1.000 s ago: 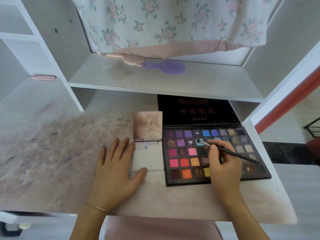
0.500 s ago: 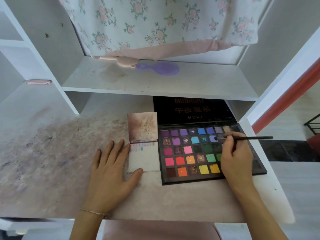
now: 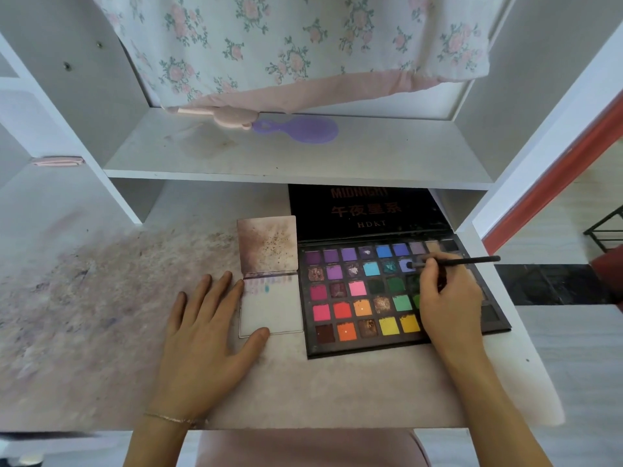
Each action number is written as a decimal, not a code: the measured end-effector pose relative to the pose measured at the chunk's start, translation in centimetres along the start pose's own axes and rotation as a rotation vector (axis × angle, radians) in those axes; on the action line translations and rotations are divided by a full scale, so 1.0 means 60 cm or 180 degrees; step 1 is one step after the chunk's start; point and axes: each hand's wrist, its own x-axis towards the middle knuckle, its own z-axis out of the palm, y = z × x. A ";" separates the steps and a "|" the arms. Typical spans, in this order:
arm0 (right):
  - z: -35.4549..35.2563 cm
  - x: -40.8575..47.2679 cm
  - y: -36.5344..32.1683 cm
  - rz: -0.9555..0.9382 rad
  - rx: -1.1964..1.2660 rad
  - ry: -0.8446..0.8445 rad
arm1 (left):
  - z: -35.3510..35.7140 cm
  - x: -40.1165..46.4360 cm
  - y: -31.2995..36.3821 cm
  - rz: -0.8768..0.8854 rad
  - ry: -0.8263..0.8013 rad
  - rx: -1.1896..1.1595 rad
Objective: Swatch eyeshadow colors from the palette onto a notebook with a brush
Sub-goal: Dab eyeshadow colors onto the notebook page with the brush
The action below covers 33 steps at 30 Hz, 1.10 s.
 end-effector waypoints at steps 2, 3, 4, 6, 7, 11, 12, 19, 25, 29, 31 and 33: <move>-0.001 -0.001 -0.001 -0.0028 0.0031 -0.0006 | 0.000 0.001 0.000 0.0018 -0.0003 0.0023; -0.002 0.000 0.000 -0.0051 0.0006 -0.0054 | 0.001 0.001 0.000 0.0022 -0.0002 0.0026; -0.003 0.000 0.001 -0.0059 -0.0033 -0.0104 | 0.001 0.001 0.000 0.0019 -0.0001 0.0010; -0.002 0.002 0.005 -0.0011 -0.0073 -0.0101 | 0.001 0.001 0.001 0.0003 -0.0008 -0.0018; -0.002 0.002 0.005 0.0031 -0.0055 -0.0044 | 0.001 0.000 0.001 0.0001 -0.0017 -0.0011; -0.003 -0.004 -0.005 -0.0032 0.0243 0.0150 | 0.001 0.001 0.000 0.0006 -0.0025 0.0000; -0.003 -0.007 -0.010 -0.0094 0.0311 0.0150 | 0.000 0.001 0.000 0.0006 -0.0023 0.0002; 0.022 -0.046 -0.063 -0.0411 0.0715 -0.0280 | 0.002 0.002 0.003 0.0015 -0.0013 0.0023; 0.073 -0.081 -0.109 -0.0592 0.0942 -0.0755 | -0.002 0.001 0.006 -0.0023 -0.0049 0.0096; 0.102 -0.089 -0.129 -0.0519 0.0934 -0.1042 | -0.004 -0.001 0.007 -0.0053 -0.0040 0.0128; 0.114 -0.087 -0.133 -0.0456 0.0922 -0.1147 | -0.004 -0.002 0.007 -0.0063 -0.0045 0.0157; 0.121 -0.085 -0.135 -0.0426 0.0828 -0.1198 | -0.004 -0.002 0.006 -0.0065 -0.0049 0.0186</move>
